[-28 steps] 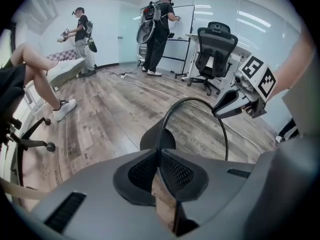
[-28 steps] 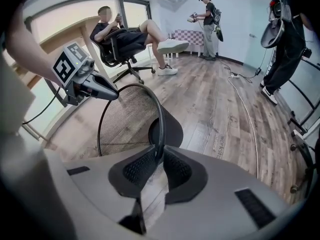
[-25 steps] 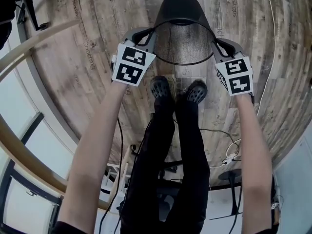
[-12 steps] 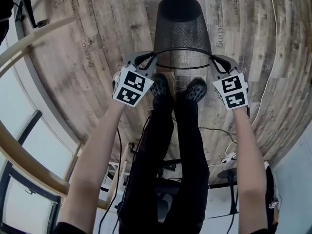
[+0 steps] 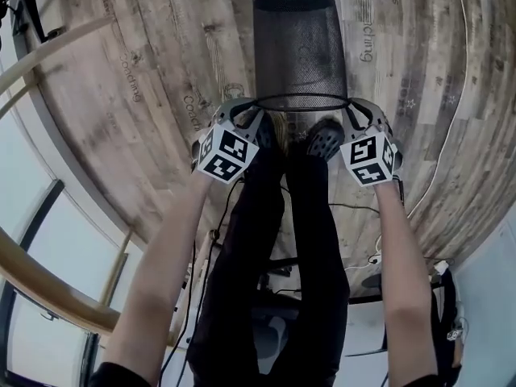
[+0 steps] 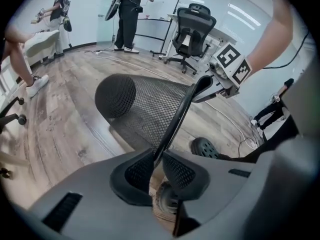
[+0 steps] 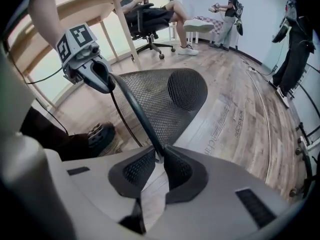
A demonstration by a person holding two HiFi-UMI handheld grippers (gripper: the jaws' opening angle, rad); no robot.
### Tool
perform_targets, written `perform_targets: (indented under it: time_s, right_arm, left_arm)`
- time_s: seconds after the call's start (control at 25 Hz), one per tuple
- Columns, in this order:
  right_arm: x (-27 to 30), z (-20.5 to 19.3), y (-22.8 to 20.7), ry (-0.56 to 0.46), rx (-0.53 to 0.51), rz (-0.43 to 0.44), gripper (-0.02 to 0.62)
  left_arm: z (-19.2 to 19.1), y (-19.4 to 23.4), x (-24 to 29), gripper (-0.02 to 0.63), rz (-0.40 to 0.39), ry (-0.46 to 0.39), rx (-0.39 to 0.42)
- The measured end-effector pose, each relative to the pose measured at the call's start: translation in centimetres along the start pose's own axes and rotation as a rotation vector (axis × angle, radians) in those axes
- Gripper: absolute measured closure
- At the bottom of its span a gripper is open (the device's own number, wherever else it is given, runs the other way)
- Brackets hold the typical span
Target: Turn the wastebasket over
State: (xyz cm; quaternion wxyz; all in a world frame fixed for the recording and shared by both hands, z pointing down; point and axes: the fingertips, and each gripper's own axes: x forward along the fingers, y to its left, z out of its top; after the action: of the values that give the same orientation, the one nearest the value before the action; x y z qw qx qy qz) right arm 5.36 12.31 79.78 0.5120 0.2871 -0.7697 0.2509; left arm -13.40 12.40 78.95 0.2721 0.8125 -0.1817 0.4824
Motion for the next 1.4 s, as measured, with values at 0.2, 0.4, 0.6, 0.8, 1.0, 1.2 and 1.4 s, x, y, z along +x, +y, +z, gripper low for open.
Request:
perform_targets:
  time_s: [0.2, 0.4, 0.6, 0.8, 1.0, 1.2, 1.4]
  right_arm:
    - [2.0, -2.0, 1.3, 0.024, -0.016, 0.024, 0.515]
    - [2.8, -3.1, 2.3, 0.037, -0.001, 0.037, 0.509]
    - [2.9, -3.4, 2.0, 0.049, 0.035, 0.03, 0.508]
    - [1.2, -2.7, 2.5, 0.103, 0.077, 0.072, 0.468]
    - [-2.3, 0.6, 1.5, 0.028, 0.328, 0.066, 0.343]
    - [-2.4, 4.1, 2.0, -0.052, 0.68, 0.097, 0.285]
    - [-0.6, 4.9, 3.4, 0.009, 0.689, 0.083, 0.275]
  left_arm:
    - [-2.8, -0.7, 2.4, 0.541, -0.006, 0.043, 0.005]
    - [-4.0, -1.2, 3.3, 0.54, -0.013, 0.077, 0.057]
    - [-3.9, -1.2, 3.3, 0.533, -0.044, 0.086, 0.062]
    - [-4.0, -1.2, 2.7, 0.52, -0.096, 0.147, -0.007]
    - [-2.1, -1.1, 1.1, 0.512, -0.121, 0.129, -0.031]
    - [0.2, -0.2, 0.4, 0.517, -0.103, 0.096, -0.051]
    - [2.3, 0.6, -0.1, 0.517, -0.099, 0.049, -0.088]
